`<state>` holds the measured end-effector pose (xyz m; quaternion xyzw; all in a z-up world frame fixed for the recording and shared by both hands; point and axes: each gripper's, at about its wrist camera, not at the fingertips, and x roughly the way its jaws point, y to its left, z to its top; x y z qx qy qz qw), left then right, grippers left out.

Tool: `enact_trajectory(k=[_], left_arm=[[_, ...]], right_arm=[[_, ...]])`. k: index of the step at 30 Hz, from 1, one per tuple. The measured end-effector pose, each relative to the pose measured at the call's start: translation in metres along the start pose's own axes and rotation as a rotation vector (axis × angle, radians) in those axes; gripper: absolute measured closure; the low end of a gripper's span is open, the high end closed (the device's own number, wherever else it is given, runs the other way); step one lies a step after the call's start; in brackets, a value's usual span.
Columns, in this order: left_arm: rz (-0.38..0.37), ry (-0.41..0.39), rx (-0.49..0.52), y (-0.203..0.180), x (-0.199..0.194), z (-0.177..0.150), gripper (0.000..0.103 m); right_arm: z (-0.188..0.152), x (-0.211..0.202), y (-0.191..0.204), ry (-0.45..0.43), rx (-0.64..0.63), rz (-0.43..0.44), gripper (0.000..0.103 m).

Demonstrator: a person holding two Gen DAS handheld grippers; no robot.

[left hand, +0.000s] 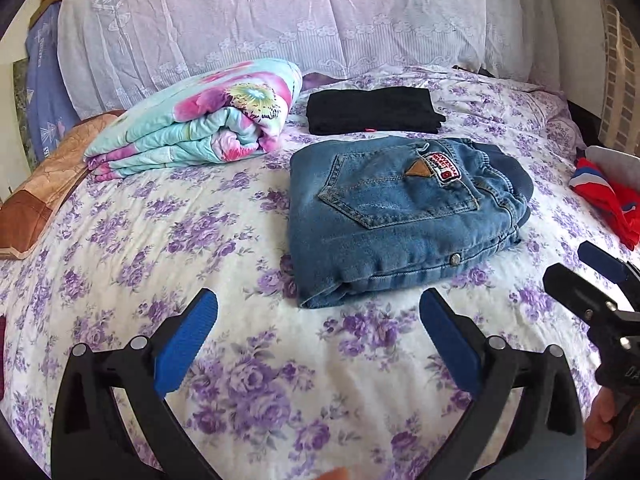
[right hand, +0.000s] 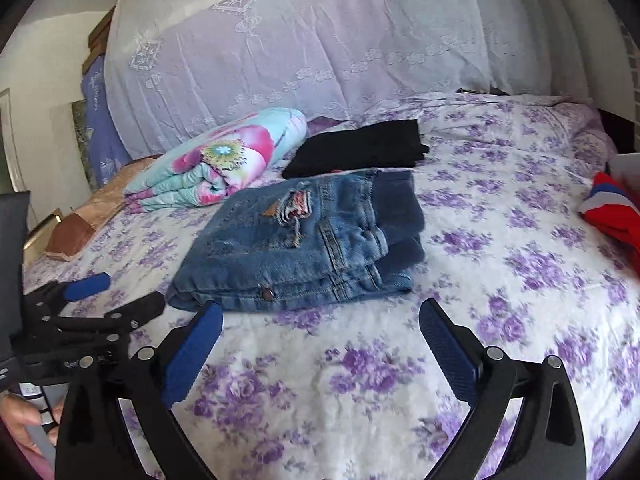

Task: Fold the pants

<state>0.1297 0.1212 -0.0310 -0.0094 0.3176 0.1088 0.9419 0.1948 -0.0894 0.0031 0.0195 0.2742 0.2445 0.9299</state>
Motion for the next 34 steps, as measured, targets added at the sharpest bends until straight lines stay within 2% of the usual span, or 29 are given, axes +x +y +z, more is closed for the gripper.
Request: enact_trajectory(k=[2, 6, 10, 16, 26, 34], left_arm=[[-0.006, -0.004, 0.013, -0.001, -0.002, -0.003, 0.005], [-0.012, -0.020, 0.037, -0.006, -0.007, -0.006, 0.005], [-0.017, -0.028, 0.046, -0.008, -0.009, -0.007, 0.005], [-0.029, -0.033, 0.023, -0.004, -0.013, -0.009, 0.005], [-0.078, -0.005, -0.029, 0.009, -0.009, -0.010, 0.005], [-0.080, -0.005, -0.033, 0.009, -0.010, -0.010, 0.005]], right_arm=[[-0.003, 0.001, -0.001, 0.025, 0.006, -0.022, 0.004], [-0.007, 0.003, -0.004, 0.045, 0.012, -0.002, 0.004], [-0.010, 0.005, -0.001, 0.062, -0.001, -0.017, 0.004], [-0.013, 0.003, 0.008, 0.049, -0.049, -0.039, 0.004], [-0.013, 0.005, 0.010, 0.064, -0.053, -0.043, 0.004], [-0.013, 0.005, 0.010, 0.065, -0.051, -0.044, 0.004]])
